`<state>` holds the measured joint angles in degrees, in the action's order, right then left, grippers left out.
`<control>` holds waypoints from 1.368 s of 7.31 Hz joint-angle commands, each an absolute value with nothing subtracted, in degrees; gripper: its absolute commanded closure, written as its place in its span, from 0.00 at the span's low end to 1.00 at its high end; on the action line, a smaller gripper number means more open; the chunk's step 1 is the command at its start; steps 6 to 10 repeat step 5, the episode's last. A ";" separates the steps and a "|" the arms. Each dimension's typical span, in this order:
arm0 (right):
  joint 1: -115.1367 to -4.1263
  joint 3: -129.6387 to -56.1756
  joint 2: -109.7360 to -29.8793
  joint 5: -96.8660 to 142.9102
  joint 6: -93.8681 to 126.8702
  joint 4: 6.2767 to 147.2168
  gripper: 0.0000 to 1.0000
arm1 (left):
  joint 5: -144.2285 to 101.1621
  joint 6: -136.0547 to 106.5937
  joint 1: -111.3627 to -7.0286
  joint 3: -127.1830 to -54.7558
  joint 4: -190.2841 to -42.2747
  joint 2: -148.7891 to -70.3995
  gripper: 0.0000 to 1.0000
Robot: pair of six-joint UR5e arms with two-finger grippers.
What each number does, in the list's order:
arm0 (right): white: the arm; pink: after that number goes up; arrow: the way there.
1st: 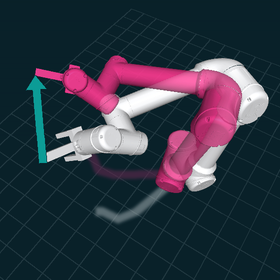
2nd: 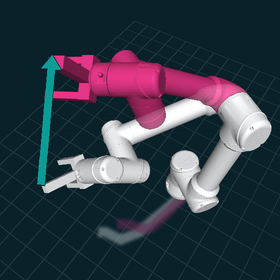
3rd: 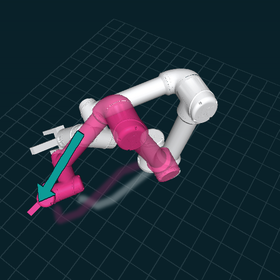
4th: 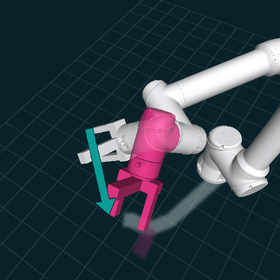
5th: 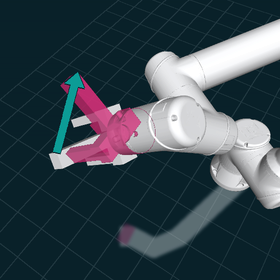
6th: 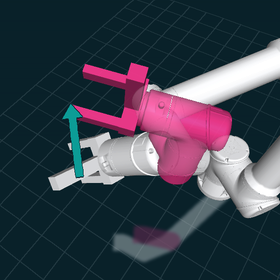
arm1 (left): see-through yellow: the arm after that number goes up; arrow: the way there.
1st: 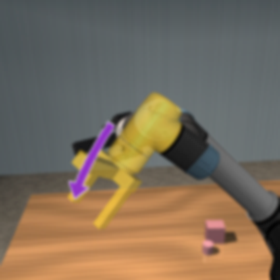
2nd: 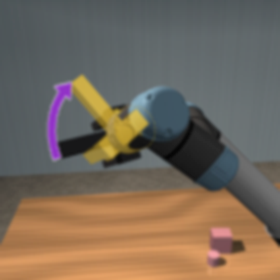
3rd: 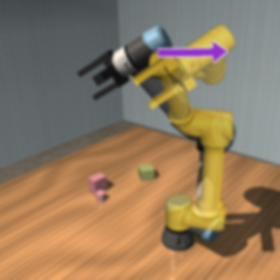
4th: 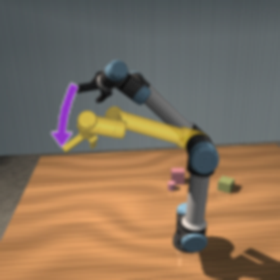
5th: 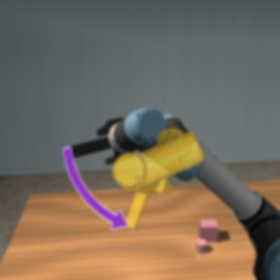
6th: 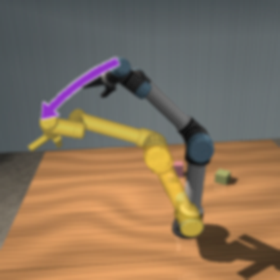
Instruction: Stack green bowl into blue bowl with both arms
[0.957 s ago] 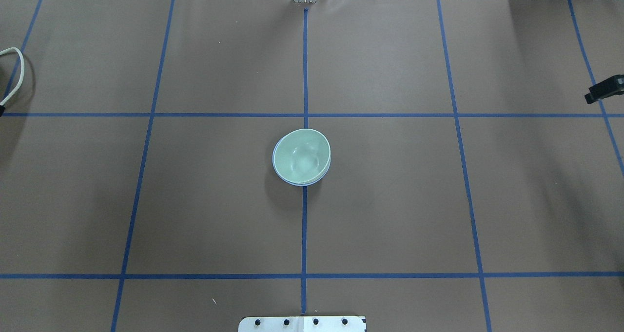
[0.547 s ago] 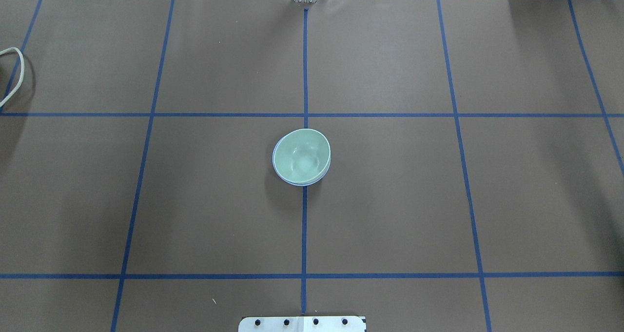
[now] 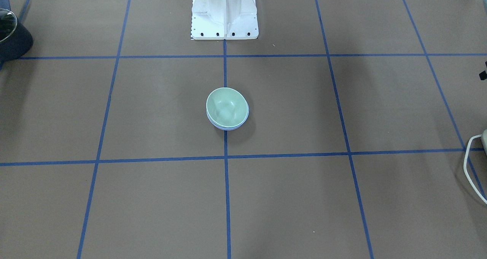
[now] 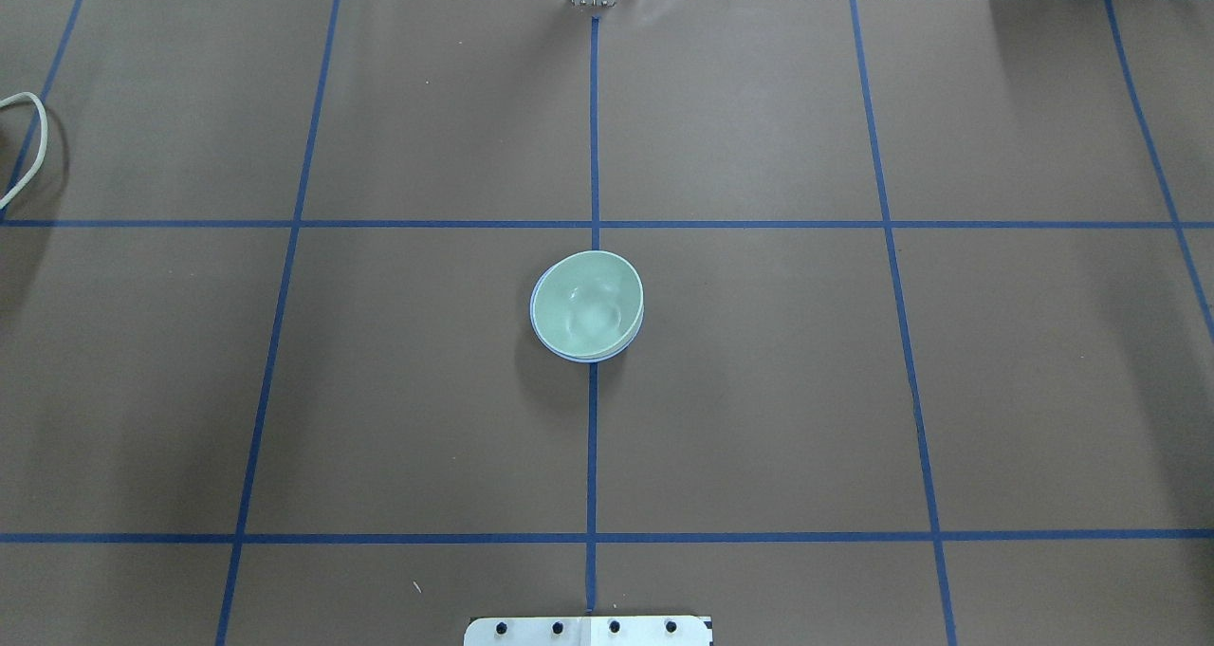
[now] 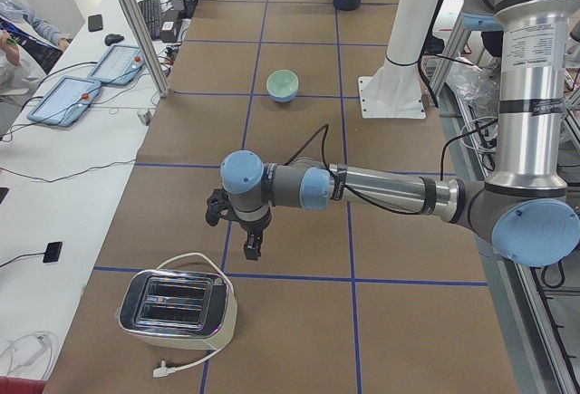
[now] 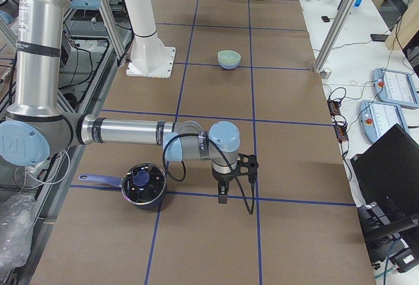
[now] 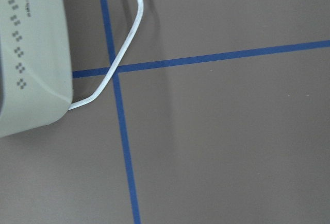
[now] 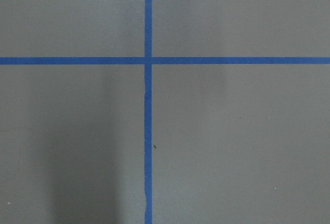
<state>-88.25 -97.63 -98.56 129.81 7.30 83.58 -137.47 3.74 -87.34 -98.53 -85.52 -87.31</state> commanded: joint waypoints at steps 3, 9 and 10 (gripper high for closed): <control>-88.51 -97.73 -98.35 129.81 7.29 84.64 0.00 | -137.29 5.36 -88.33 -97.21 -85.17 -86.75 0.01; -88.51 -97.91 -98.44 129.81 7.29 84.64 0.00 | -137.29 5.36 -88.33 -97.21 -85.17 -86.75 0.01; -88.51 -97.91 -98.44 129.81 7.29 84.64 0.00 | -137.29 5.36 -88.33 -97.21 -85.17 -86.75 0.01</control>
